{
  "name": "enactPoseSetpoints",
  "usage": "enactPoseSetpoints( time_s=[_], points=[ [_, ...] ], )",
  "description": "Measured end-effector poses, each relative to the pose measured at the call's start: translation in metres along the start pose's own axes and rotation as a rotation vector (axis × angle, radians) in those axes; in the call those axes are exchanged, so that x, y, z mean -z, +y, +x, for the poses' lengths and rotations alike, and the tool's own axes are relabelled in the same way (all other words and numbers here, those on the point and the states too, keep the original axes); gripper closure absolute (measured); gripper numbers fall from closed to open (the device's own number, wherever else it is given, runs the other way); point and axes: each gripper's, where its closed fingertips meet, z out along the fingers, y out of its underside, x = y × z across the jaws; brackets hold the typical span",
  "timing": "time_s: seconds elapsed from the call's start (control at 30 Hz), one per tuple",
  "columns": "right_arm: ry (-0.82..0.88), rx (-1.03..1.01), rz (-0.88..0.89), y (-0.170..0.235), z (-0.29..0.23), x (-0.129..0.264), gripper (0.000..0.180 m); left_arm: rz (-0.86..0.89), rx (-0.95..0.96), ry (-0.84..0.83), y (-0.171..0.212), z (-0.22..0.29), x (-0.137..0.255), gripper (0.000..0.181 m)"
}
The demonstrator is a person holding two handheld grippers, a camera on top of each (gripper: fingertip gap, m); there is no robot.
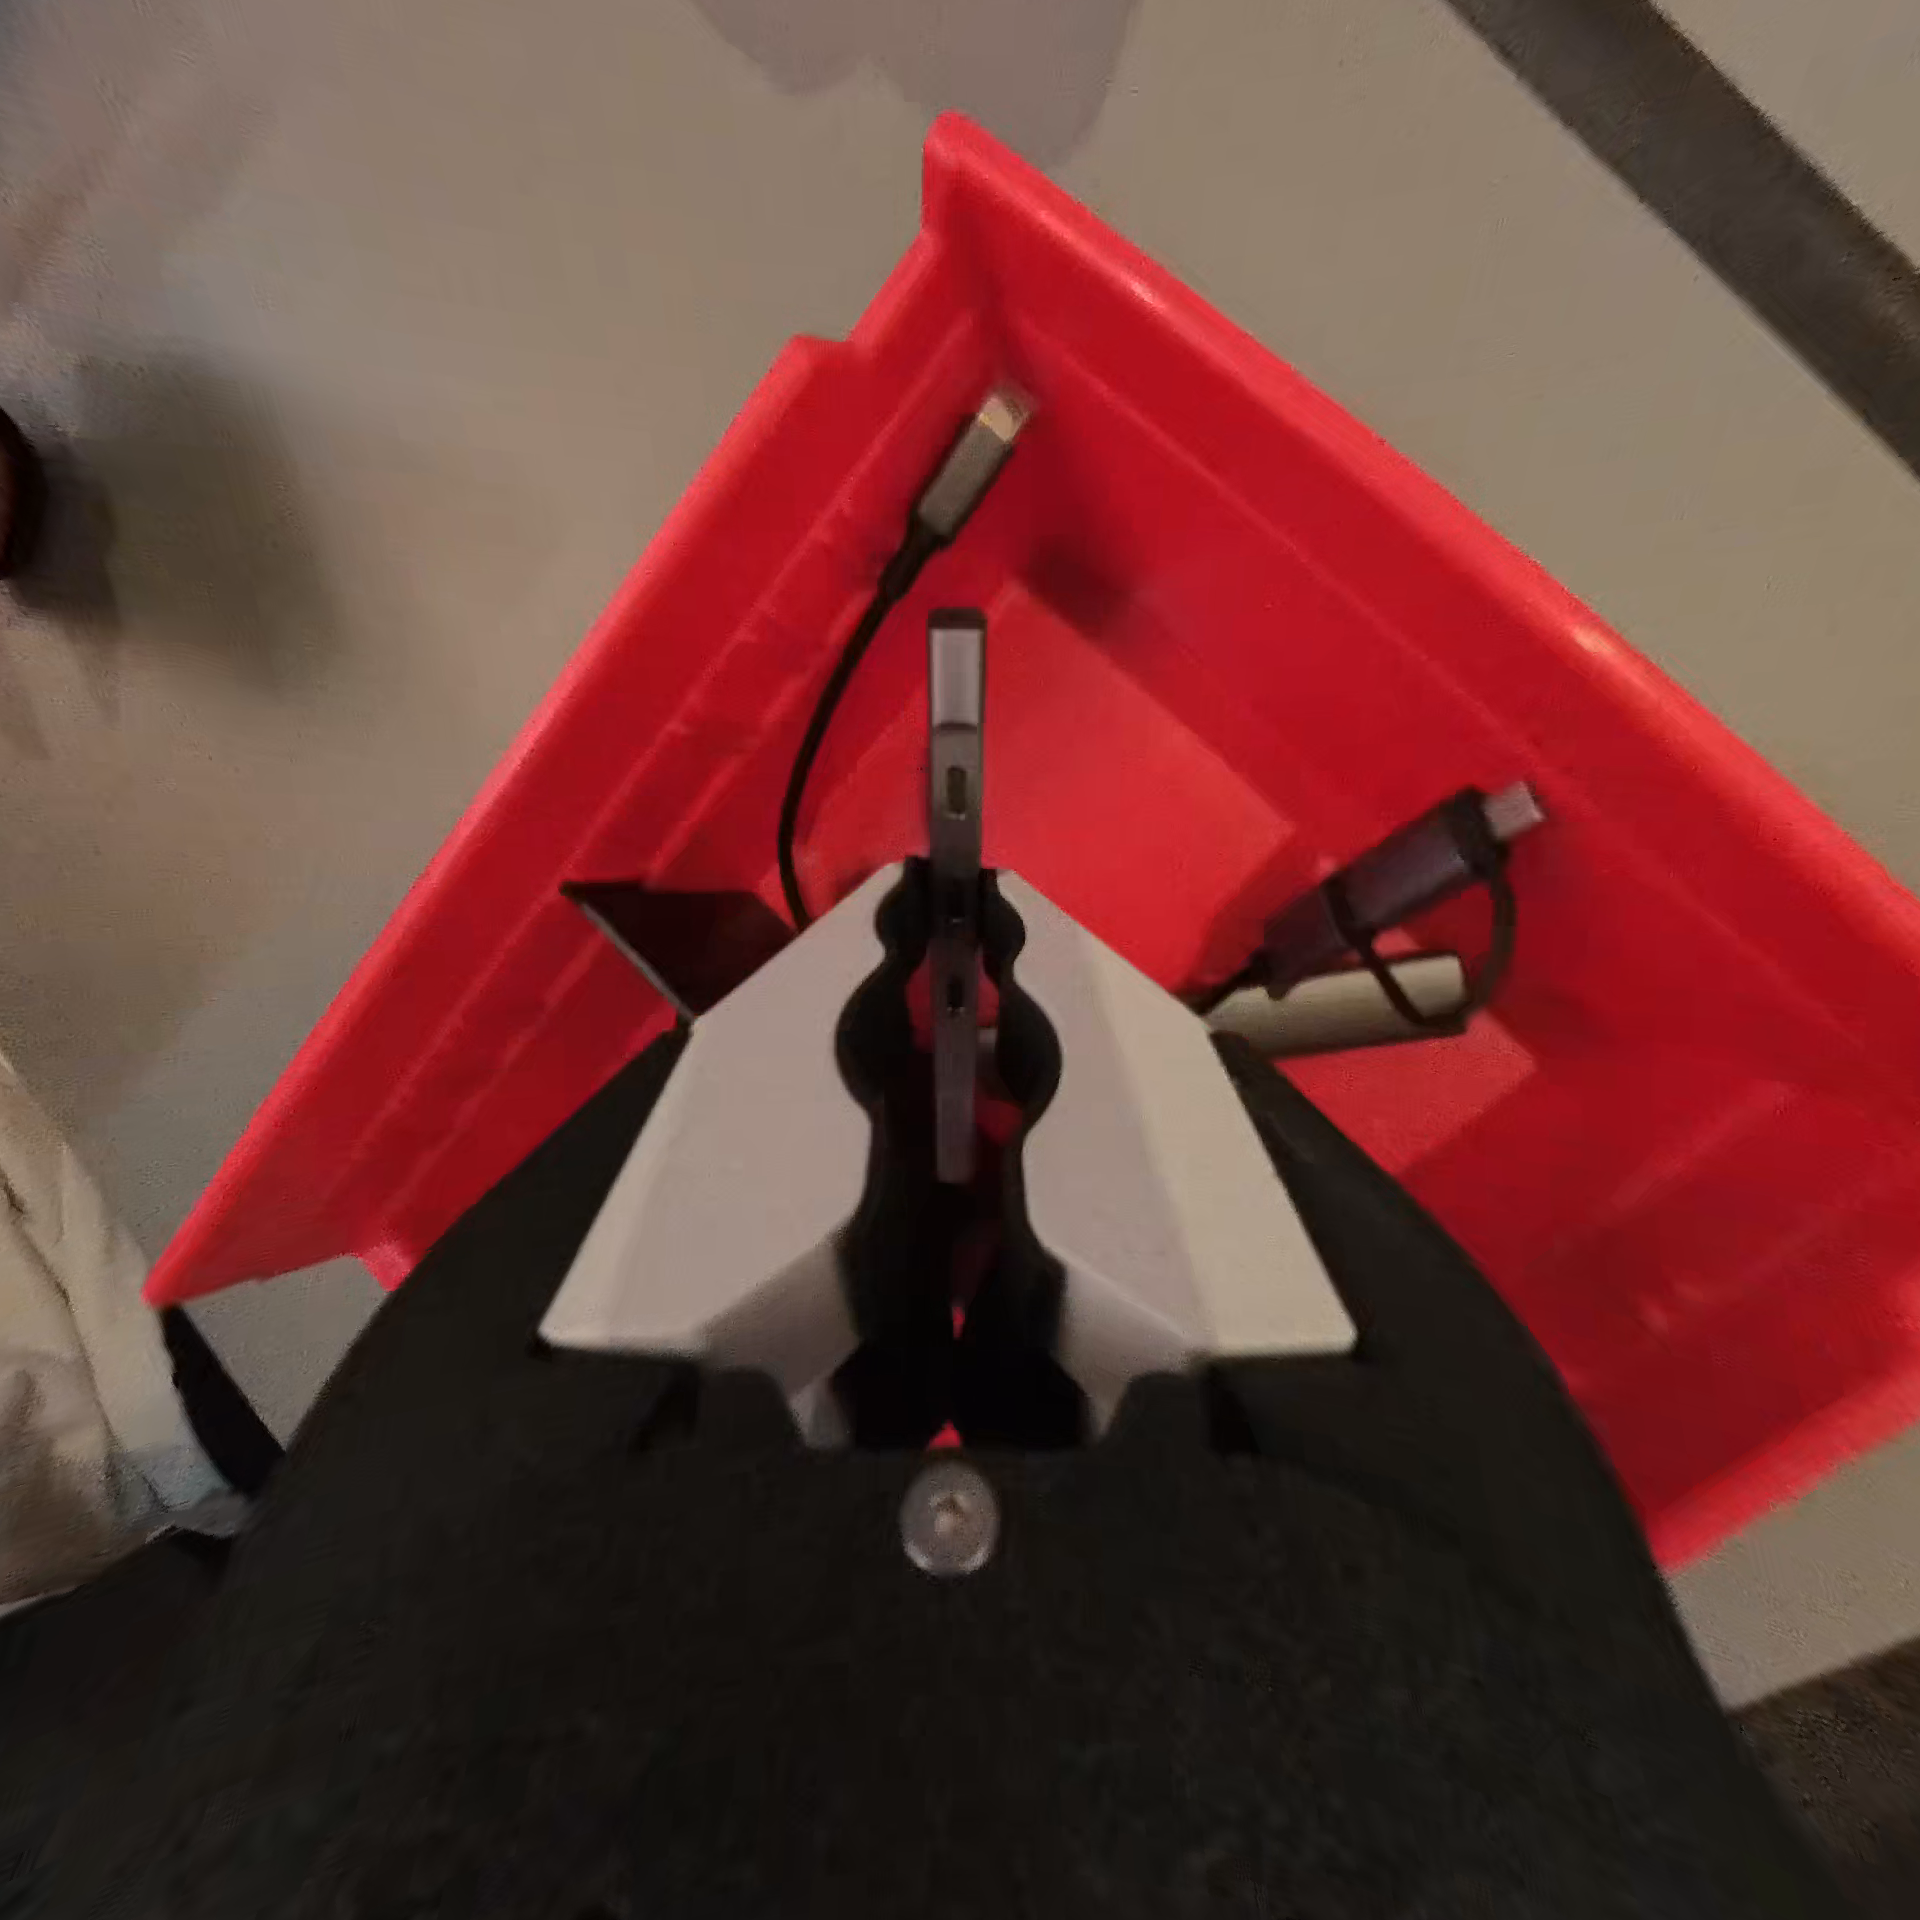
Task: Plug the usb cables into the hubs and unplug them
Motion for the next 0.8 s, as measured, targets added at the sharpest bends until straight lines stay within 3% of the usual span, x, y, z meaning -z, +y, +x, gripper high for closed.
enactPoseSetpoints(
  time_s=[0.17, 0.27, 0.43, 0.53, 0.6, 0.7, 0.8],
  points=[
    [0.054, 0.112, -0.257, 0.011, 0.002, -0.067, 0.166, -0.013, -0.001, 0.005, 0.002, 0.001, -0.002, 0.151],
    [0.169, 0.173, -0.23, 0.004, 0.011, -0.069, 0.153, -0.024, -0.016, -0.009, 0.003, 0.0, -0.003, 0.151],
    [0.439, 0.16, 0.129, -0.031, 0.002, 0.014, 0.145, -0.049, -0.152, -0.221, -0.007, -0.002, -0.002, 0.143],
    [0.617, 0.166, 0.415, -0.038, -0.034, 0.09, 0.141, -0.1, -0.248, -0.389, -0.015, 0.012, 0.005, 0.142],
    [0.683, 0.18, 0.585, -0.031, -0.069, 0.126, 0.128, -0.194, -0.285, -0.583, -0.018, 0.015, 0.019, 0.145],
    [0.841, 0.176, 0.707, 0.001, -0.102, 0.149, 0.125, -0.232, -0.311, -0.831, -0.032, 0.035, 0.043, 0.137],
    [0.97, 0.088, 0.827, 0.044, -0.117, 0.141, 0.122, -0.148, -0.368, -1.045, -0.051, 0.07, 0.075, 0.126]
  ],
)
